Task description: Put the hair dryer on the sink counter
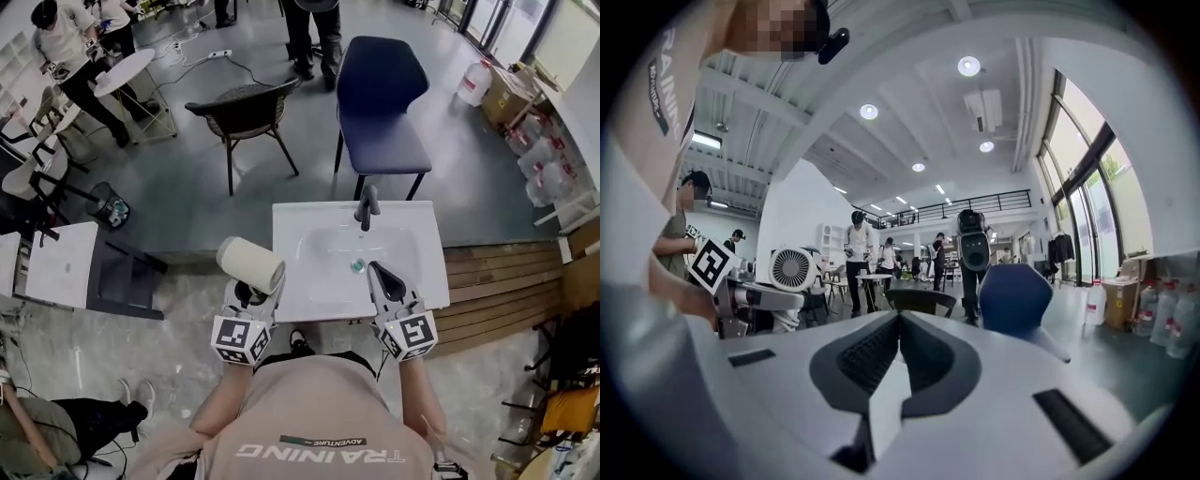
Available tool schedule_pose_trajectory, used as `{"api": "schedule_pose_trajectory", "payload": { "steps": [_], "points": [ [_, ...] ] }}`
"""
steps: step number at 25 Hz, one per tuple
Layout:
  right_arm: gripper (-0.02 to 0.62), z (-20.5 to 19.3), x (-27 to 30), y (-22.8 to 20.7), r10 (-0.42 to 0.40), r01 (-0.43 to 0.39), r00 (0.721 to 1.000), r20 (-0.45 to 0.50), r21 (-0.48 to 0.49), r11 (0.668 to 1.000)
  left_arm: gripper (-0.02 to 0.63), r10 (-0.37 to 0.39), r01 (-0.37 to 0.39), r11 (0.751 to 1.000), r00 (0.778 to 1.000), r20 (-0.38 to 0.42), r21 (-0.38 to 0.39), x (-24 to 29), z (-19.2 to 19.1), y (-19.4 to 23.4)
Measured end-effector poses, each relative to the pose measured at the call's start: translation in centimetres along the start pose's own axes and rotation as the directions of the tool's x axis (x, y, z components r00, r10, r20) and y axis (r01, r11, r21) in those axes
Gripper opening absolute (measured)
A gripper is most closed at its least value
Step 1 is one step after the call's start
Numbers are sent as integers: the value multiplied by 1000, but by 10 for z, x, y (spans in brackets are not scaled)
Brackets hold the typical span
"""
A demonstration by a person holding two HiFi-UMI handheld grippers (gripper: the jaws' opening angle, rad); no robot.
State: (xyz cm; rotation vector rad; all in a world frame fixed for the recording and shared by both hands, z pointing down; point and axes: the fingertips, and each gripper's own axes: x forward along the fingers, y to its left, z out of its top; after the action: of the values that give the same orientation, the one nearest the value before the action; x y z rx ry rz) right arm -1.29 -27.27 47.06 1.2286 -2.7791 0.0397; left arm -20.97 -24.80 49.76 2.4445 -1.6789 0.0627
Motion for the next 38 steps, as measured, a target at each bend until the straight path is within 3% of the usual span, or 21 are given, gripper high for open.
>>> {"api": "schedule_pose_trajectory", "payload": {
  "steps": [7, 15, 20, 26, 32, 38],
  "points": [
    [6, -13, 23, 0, -17, 15, 999, -41, -39, 999, 216, -36, 32, 998, 997, -72, -48, 26, -21, 20],
    [6, -19, 48, -19, 66, -70, 996, -56, -65, 995, 216, 25, -41, 994, 989, -145, -105, 47, -41, 27],
    [6, -21, 59, -41, 115, -119, 992, -59, -57, 991, 216, 74, -92, 992, 979, -190, -89, 56, -49, 24],
    [6, -35, 64, -64, 117, -119, 990, -76, -26, 993, 216, 90, -127, 985, 957, -277, -120, 71, -78, 31],
    [6, -49, 61, -84, 104, -104, 990, -99, -3, 995, 216, 103, -197, 957, 918, -382, -215, 88, -117, 50],
    [6, -60, 52, -107, 71, -71, 990, -123, 9, 997, 216, 102, -237, 941, 880, -465, -242, 104, -149, 63]
  ]
}}
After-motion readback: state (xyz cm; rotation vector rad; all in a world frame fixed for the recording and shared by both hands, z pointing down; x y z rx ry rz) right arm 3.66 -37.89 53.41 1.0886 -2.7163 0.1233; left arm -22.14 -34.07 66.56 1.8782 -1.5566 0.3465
